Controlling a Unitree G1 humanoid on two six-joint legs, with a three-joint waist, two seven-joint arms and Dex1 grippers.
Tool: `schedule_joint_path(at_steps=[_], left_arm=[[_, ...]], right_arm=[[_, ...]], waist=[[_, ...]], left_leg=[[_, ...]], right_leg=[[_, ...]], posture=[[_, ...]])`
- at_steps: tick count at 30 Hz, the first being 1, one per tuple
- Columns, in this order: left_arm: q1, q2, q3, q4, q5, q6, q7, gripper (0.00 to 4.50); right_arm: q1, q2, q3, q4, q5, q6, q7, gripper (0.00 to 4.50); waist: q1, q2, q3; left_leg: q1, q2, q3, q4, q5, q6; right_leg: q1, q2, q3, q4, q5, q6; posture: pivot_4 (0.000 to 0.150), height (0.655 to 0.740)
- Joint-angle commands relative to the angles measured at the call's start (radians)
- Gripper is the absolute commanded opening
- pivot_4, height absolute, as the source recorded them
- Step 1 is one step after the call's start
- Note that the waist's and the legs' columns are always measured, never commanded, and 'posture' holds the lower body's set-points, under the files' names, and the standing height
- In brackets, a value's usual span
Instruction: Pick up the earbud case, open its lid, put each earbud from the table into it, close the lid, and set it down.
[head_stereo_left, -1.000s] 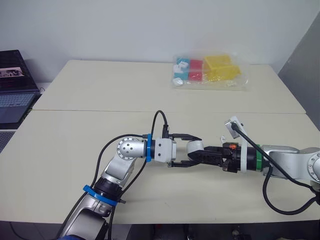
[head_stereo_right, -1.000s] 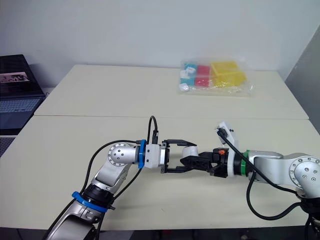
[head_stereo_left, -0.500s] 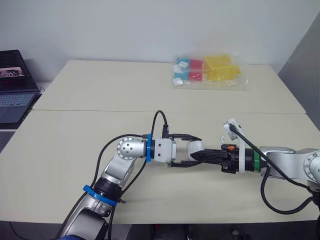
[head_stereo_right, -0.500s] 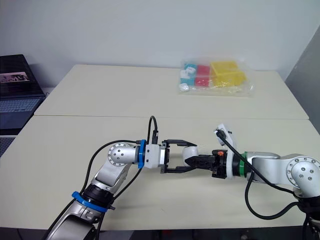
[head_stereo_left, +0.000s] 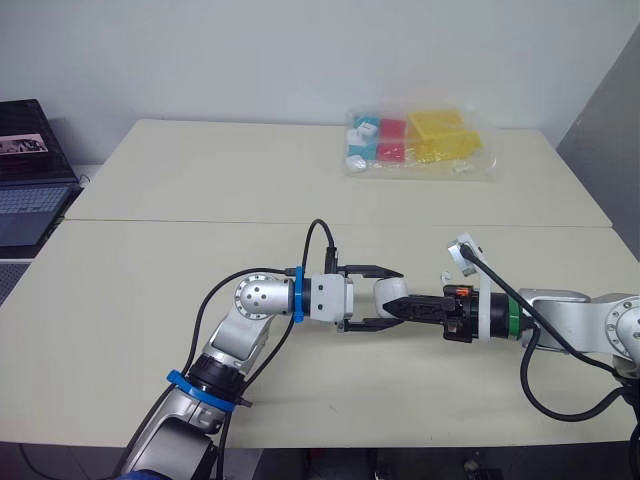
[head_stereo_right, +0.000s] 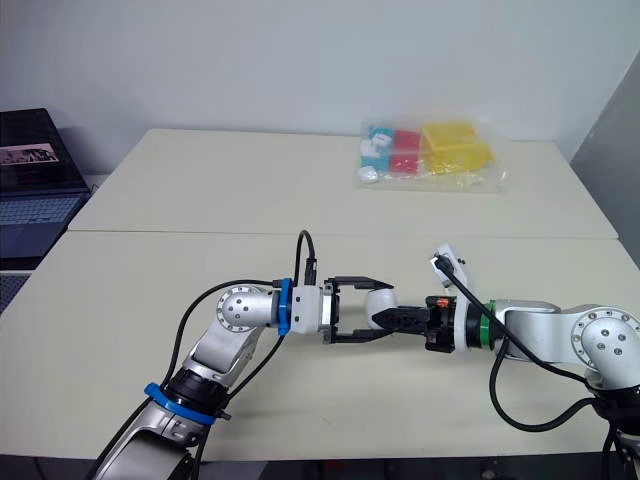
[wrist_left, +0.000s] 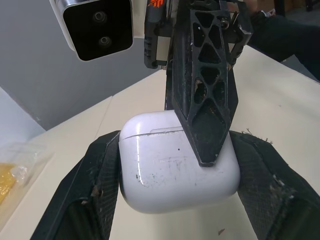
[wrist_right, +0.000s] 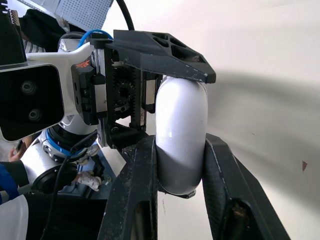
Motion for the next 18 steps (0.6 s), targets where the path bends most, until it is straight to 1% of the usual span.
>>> schedule_joint_path(at_steps=[1, 2, 6, 8, 11, 15, 18], left_arm=[[-0.030, 0.000, 0.034, -0.010, -0.019, 0.023, 0.021, 4.40], [-0.033, 0.000, 0.037, -0.005, -0.010, 0.019, 0.030, 4.49], [-0.035, 0.013, 0.035, 0.002, 0.016, 0.002, 0.036, 4.50], [-0.035, 0.025, 0.045, 0.003, 0.017, 0.020, 0.042, 4.50], [-0.029, 0.058, 0.069, -0.001, -0.008, 0.099, 0.041, 4.50], [-0.024, 0.109, 0.078, -0.026, -0.032, 0.226, 0.021, 4.50], [-0.015, 0.147, 0.079, -0.074, -0.064, 0.385, 0.006, 4.50]], right_arm=[[-0.024, -0.002, -0.007, -0.013, 0.001, 0.019, 0.024, 0.78], [-0.027, 0.000, -0.007, -0.010, -0.002, 0.022, 0.027, 0.78], [-0.032, 0.004, -0.007, -0.006, -0.010, 0.030, 0.035, 0.78], [-0.034, 0.002, -0.009, -0.004, -0.015, 0.034, 0.037, 0.78], [-0.045, -0.023, -0.022, 0.006, -0.045, 0.057, 0.059, 0.78], [-0.110, -0.075, -0.034, 0.012, -0.202, 0.117, 0.166, 0.78], [-0.198, -0.153, 0.010, -0.035, -0.454, 0.149, 0.348, 0.78]], waist=[[0.000, 0.000, 0.000], [0.000, 0.000, 0.000], [0.000, 0.000, 0.000], [0.000, 0.000, 0.000], [0.000, 0.000, 0.000], [-0.002, 0.000, 0.000], [-0.002, 0.002, 0.001]], left_leg=[[0.000, 0.000, 0.000, 0.000, 0.000, 0.000], [0.000, 0.000, 0.000, 0.000, 0.000, 0.000], [0.000, 0.000, 0.000, 0.000, 0.000, 0.000], [-0.001, 0.000, 0.000, 0.000, 0.000, 0.000], [-0.001, 0.000, 0.000, 0.000, 0.000, 0.000], [-0.002, 0.000, 0.000, 0.000, 0.000, 0.000], [-0.003, 0.000, 0.001, 0.000, 0.000, 0.000]], right_leg=[[0.000, 0.000, 0.000, 0.000, 0.000, 0.000], [0.000, 0.000, 0.000, 0.000, 0.000, 0.000], [0.000, 0.000, 0.000, 0.000, 0.000, 0.000], [-0.001, 0.000, 0.000, 0.000, 0.000, 0.000], [-0.001, 0.000, 0.000, 0.000, 0.000, 0.000], [-0.003, 0.000, 0.000, 0.001, 0.000, 0.000], [-0.005, 0.000, 0.000, 0.001, 0.000, 0.000]], posture=[[0.150, 0.7400], [0.150, 0.7400], [0.150, 0.7400], [0.150, 0.7400], [0.150, 0.7400], [0.150, 0.7400], [0.150, 0.7400]])
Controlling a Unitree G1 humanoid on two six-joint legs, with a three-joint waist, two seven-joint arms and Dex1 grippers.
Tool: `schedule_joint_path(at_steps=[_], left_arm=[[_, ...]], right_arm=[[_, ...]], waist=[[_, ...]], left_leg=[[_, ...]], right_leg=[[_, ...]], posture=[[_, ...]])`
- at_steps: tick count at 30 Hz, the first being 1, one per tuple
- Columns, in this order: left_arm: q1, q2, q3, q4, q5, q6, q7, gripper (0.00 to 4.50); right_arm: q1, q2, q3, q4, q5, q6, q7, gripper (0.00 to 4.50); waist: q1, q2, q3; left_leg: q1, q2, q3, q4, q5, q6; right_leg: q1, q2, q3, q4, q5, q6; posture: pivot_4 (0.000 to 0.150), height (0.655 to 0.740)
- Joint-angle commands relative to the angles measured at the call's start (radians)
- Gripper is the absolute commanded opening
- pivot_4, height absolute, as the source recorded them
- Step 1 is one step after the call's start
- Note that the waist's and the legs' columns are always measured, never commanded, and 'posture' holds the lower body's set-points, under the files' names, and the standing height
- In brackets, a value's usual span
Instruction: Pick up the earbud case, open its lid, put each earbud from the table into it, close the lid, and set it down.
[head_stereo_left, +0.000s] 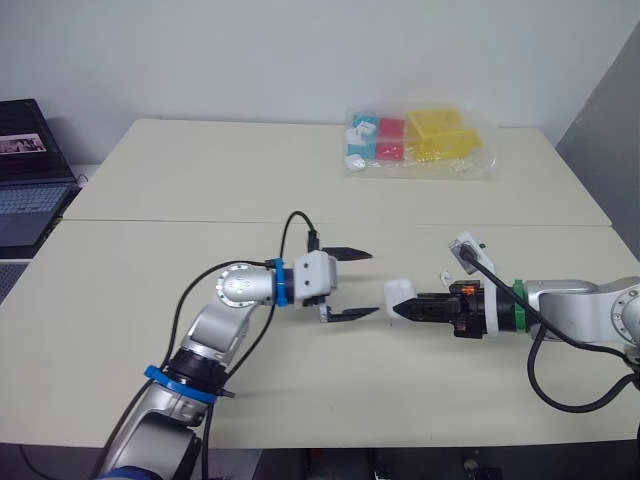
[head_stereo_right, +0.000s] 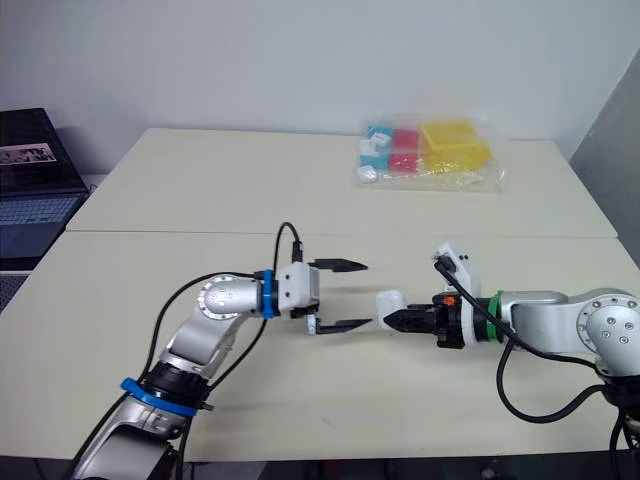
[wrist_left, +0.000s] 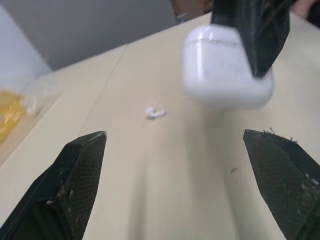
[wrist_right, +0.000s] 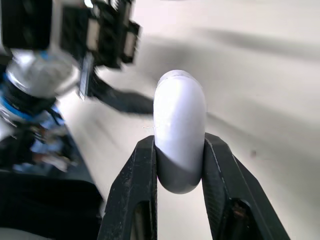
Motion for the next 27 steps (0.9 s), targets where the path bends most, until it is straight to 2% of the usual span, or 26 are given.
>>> schedule_joint_path(at_steps=[1, 4, 8, 13, 20, 27], left_arm=[[0.002, 0.018, 0.013, -0.088, -0.053, 0.171, -0.003, 4.50], [0.000, 0.030, -0.002, -0.159, -0.076, 0.296, -0.004, 4.50], [-0.014, 0.040, -0.039, -0.269, -0.119, 0.482, -0.014, 4.50], [-0.093, -0.006, -0.093, -0.333, -0.119, 0.698, 0.056, 4.50], [-0.189, -0.081, -0.144, -0.309, -0.097, 0.748, 0.100, 4.50], [-0.235, -0.097, -0.186, -0.280, -0.065, 0.762, 0.109, 4.50]], right_arm=[[-0.084, -0.099, 0.045, -0.089, -0.286, 0.000, 0.232, 0.78], [-0.125, -0.187, 0.152, -0.151, -0.561, -0.089, 0.449, 0.78], [-0.171, -0.228, 0.249, -0.172, -0.806, -0.190, 0.679, 0.78], [-0.208, -0.189, 0.268, -0.166, -0.933, -0.212, 0.809, 0.78], [-0.230, -0.157, 0.309, -0.146, -1.136, -0.280, 0.919, 0.78], [-0.216, -0.113, 0.291, -0.138, -1.206, -0.280, 0.968, 0.78]], waist=[[0.000, 0.000, 0.000], [0.003, 0.000, 0.000], [0.000, 0.000, 0.000], [0.001, 0.000, 0.000], [0.000, 0.000, 0.000], [0.000, 0.000, 0.000]], left_leg=[[0.000, 0.000, 0.000, 0.000, 0.000, 0.000], [-0.003, 0.000, -0.001, -0.001, 0.000, 0.000], [-0.003, 0.000, 0.001, -0.001, 0.000, 0.000], [-0.003, 0.000, 0.001, 0.000, 0.000, 0.000], [-0.002, -0.001, 0.001, 0.000, 0.000, 0.000], [-0.002, -0.001, 0.001, 0.000, 0.000, 0.000]], right_leg=[[-0.001, 0.000, 0.000, 0.000, 0.000, 0.000], [-0.003, 0.000, -0.001, -0.001, 0.000, 0.000], [-0.004, 0.000, 0.000, -0.002, -0.001, 0.000], [-0.004, 0.000, 0.000, 0.000, -0.001, 0.000], [-0.004, 0.000, 0.001, 0.001, -0.001, 0.000], [-0.004, 0.000, 0.001, 0.002, -0.001, 0.000]], posture=[[0.150, 0.7400], [0.150, 0.7400], [0.150, 0.7400], [0.150, 0.7400], [0.150, 0.7400], [0.150, 0.7400]])
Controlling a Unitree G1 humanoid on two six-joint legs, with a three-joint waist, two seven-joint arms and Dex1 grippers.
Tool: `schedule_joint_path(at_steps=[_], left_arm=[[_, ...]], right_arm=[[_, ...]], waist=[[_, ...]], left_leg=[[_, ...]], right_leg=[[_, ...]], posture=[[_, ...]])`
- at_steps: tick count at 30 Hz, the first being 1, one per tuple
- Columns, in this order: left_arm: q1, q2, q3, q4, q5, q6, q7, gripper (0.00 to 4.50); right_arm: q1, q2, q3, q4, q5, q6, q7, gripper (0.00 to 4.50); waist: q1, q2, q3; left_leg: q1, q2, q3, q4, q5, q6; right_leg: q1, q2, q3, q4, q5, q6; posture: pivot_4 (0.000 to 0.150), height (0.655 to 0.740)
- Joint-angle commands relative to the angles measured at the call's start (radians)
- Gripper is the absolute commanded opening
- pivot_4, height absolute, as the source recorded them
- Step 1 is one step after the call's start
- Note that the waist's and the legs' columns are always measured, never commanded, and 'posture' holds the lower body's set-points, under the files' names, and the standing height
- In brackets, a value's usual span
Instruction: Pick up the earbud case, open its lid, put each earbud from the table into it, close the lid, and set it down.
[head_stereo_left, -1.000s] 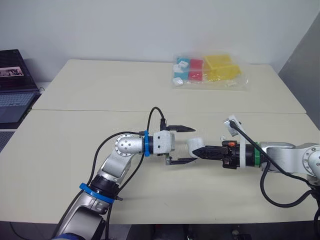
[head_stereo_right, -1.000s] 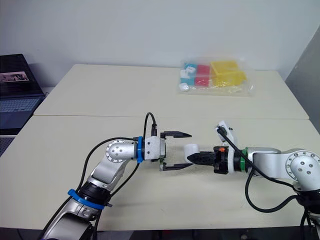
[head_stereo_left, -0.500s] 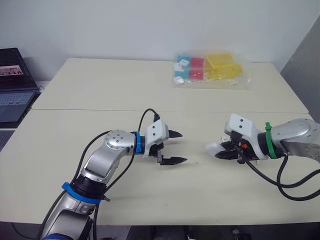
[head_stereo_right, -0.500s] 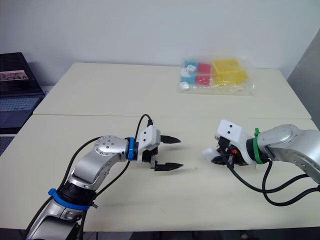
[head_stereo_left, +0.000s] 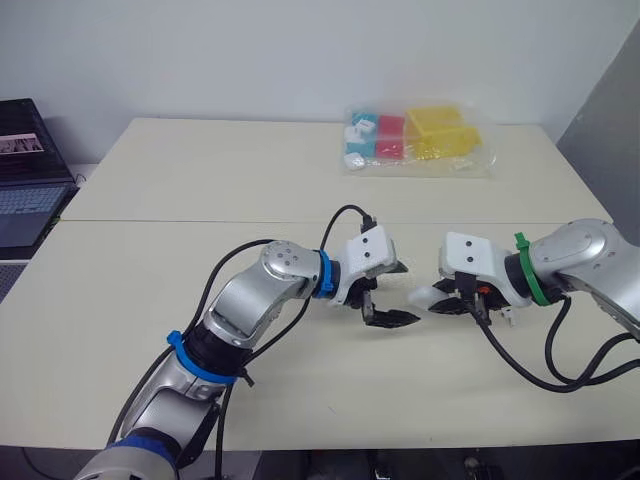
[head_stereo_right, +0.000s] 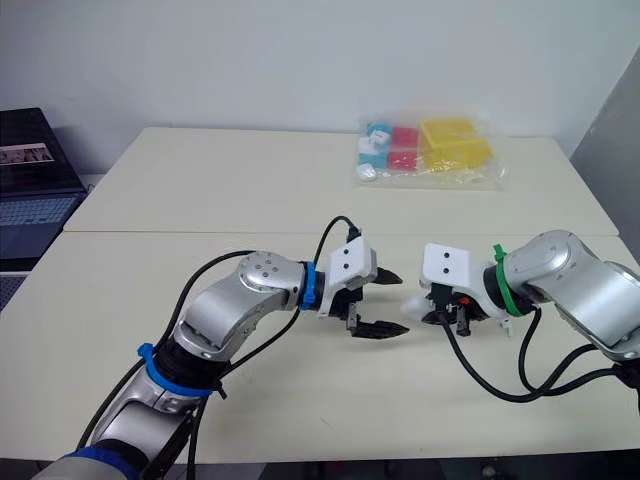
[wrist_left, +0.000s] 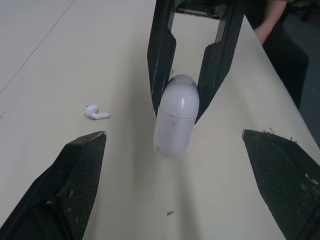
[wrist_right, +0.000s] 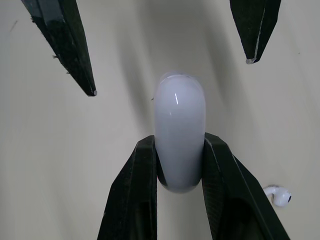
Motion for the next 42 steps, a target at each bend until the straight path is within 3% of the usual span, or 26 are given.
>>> schedule_joint_path(at_steps=[1, 19, 22, 32, 42], left_arm=[[-0.035, -0.017, -0.015, 0.023, 0.010, -0.002, 0.003, 4.50], [-0.028, -0.030, -0.029, 0.043, 0.025, -0.020, 0.004, 4.50], [-0.024, -0.026, -0.032, 0.038, 0.023, -0.023, -0.004, 3.95], [-0.017, -0.030, -0.038, 0.035, 0.016, -0.030, -0.017, 0.87], [0.006, -0.024, -0.044, 0.042, 0.042, -0.070, -0.009, 0.80]], right_arm=[[-0.008, 0.021, -0.032, -0.011, -0.034, -0.011, 0.026, 0.78], [-0.002, 0.072, -0.052, -0.024, -0.077, 0.009, 0.061, 0.78], [-0.003, 0.078, -0.053, -0.023, -0.084, 0.009, 0.065, 0.78], [-0.005, 0.093, -0.064, -0.025, -0.092, 0.018, 0.074, 0.78], [-0.009, 0.108, -0.071, -0.027, -0.104, 0.013, 0.090, 0.78]], waist=[[0.001, 0.000, 0.000], [0.001, 0.000, 0.000], [0.000, 0.000, 0.000], [0.001, 0.000, 0.000], [0.000, 0.000, 0.000]], left_leg=[[0.000, 0.000, 0.000, 0.000, 0.000, 0.000], [0.000, 0.000, 0.000, 0.001, 0.000, 0.000], [0.000, 0.000, 0.000, 0.001, 0.000, 0.000], [0.000, 0.000, 0.000, 0.001, 0.000, 0.000], [0.001, 0.000, 0.000, 0.002, 0.000, 0.000]], right_leg=[[0.000, 0.000, 0.000, 0.001, 0.000, 0.000], [0.000, 0.000, 0.000, 0.002, 0.000, 0.000], [0.000, 0.000, 0.000, 0.002, 0.000, 0.000], [0.000, 0.000, 0.000, 0.002, 0.000, 0.000], [0.000, 0.000, 0.000, 0.003, 0.000, 0.000]], posture=[[0.150, 0.7400], [0.150, 0.7400], [0.150, 0.7400], [0.150, 0.7400], [0.150, 0.7400]])
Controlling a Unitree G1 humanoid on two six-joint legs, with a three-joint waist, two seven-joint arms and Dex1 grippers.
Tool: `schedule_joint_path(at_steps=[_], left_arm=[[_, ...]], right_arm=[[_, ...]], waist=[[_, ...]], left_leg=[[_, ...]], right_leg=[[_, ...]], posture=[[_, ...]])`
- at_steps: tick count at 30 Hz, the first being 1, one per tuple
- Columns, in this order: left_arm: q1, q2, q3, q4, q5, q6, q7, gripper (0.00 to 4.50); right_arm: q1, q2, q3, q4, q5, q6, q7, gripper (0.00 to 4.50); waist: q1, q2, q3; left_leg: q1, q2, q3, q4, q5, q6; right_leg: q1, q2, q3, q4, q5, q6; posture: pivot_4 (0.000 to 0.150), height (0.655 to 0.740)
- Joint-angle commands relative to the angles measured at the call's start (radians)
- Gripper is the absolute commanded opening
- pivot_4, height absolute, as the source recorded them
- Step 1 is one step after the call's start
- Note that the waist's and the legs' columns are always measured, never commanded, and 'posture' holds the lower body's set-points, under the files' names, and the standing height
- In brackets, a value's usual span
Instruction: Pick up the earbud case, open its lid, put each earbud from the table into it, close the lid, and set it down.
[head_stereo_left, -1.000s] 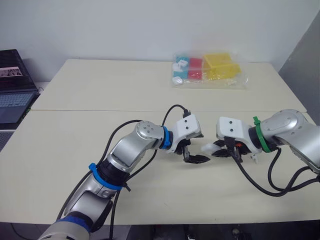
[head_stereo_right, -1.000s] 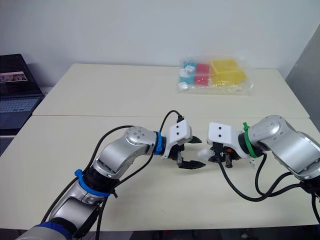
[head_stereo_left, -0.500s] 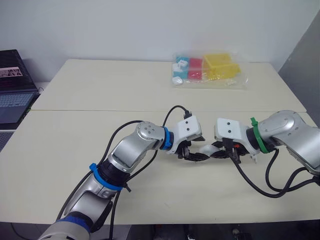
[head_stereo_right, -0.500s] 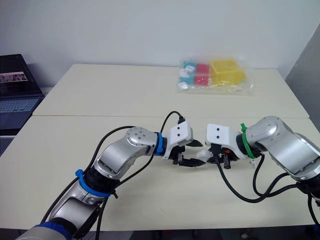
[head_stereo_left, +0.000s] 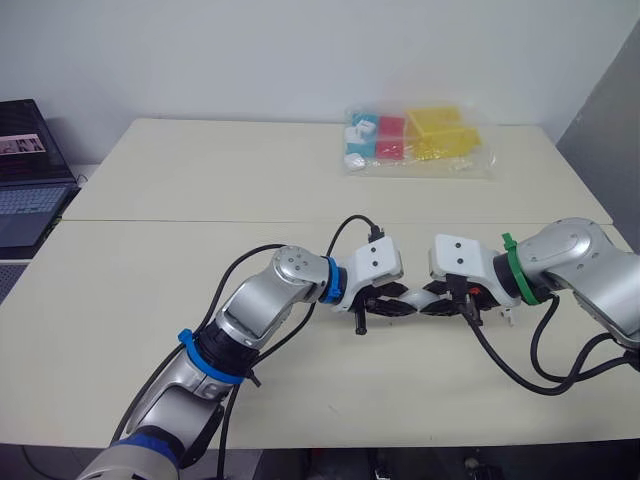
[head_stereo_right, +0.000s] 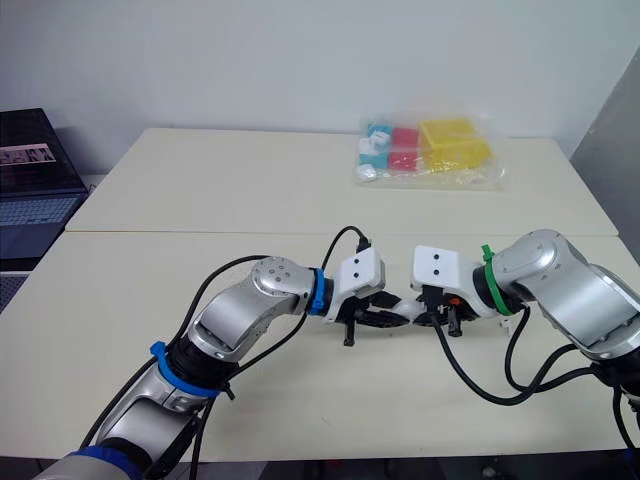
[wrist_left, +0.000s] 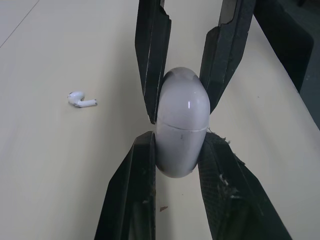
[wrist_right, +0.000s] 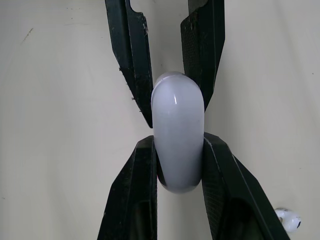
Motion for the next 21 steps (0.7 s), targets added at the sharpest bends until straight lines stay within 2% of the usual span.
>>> schedule_joint_path(at_steps=[1, 5, 9, 14, 16, 18, 21], left_arm=[[0.008, -0.009, 0.004, -0.017, 0.009, -0.029, 0.013, 0.80], [0.026, -0.006, 0.007, -0.003, 0.018, -0.058, 0.014, 0.80], [0.043, -0.005, 0.010, 0.023, 0.030, -0.088, 0.014, 0.80], [0.065, -0.021, 0.048, 0.066, 0.010, -0.128, 0.013, 0.80], [0.091, -0.040, 0.090, 0.092, -0.013, -0.199, 0.008, 0.80], [0.118, -0.067, 0.140, 0.100, -0.065, -0.227, -0.002, 0.80], [0.178, -0.109, 0.240, 0.108, -0.150, -0.292, -0.010, 0.80]], right_arm=[[-0.014, 0.008, -0.046, -0.027, 0.002, -0.008, 0.008, 0.78], [0.002, -0.021, -0.056, -0.025, -0.012, -0.031, 0.031, 2.16], [0.033, -0.080, -0.138, -0.017, 0.031, -0.012, 0.072, 3.56], [0.095, -0.176, -0.258, -0.016, 0.078, -0.044, 0.138, 3.60], [0.135, -0.192, -0.340, -0.007, 0.074, -0.130, 0.142, 3.60], [0.167, -0.184, -0.402, -0.010, 0.083, -0.178, 0.138, 3.60], [0.180, -0.109, -0.527, -0.055, 0.174, -0.151, 0.075, 3.60]], waist=[[0.000, 0.000, 0.000], [0.000, 0.000, 0.000], [0.001, 0.000, 0.000], [0.002, 0.000, 0.000], [0.002, 0.000, 0.000], [0.000, 0.000, 0.000], [-0.001, 0.000, 0.000]], left_leg=[[0.000, 0.000, 0.000, 0.000, 0.000, 0.000], [0.000, 0.000, 0.000, 0.000, 0.000, 0.000], [0.000, 0.000, 0.000, 0.000, 0.000, 0.000], [0.000, 0.000, 0.000, 0.000, 0.000, 0.000], [0.000, 0.000, 0.000, 0.000, 0.000, 0.000], [0.001, 0.000, 0.001, 0.000, 0.000, 0.000], [0.002, 0.001, 0.002, 0.000, 0.000, 0.000]], right_leg=[[0.000, 0.000, 0.000, 0.000, 0.000, 0.000], [0.000, 0.000, 0.000, 0.000, 0.000, 0.000], [0.000, 0.000, 0.000, 0.000, 0.001, -0.001], [0.001, 0.000, 0.000, 0.000, 0.002, -0.003], [0.001, 0.000, 0.000, 0.000, 0.002, -0.003], [0.000, 0.000, 0.000, 0.000, 0.002, -0.004], [0.001, 0.000, 0.001, 0.001, 0.002, -0.004]], posture=[[0.150, 0.7400], [0.150, 0.7400], [0.150, 0.7400], [0.150, 0.7400], [0.150, 0.7400], [0.150, 0.7400], [0.150, 0.7400]])
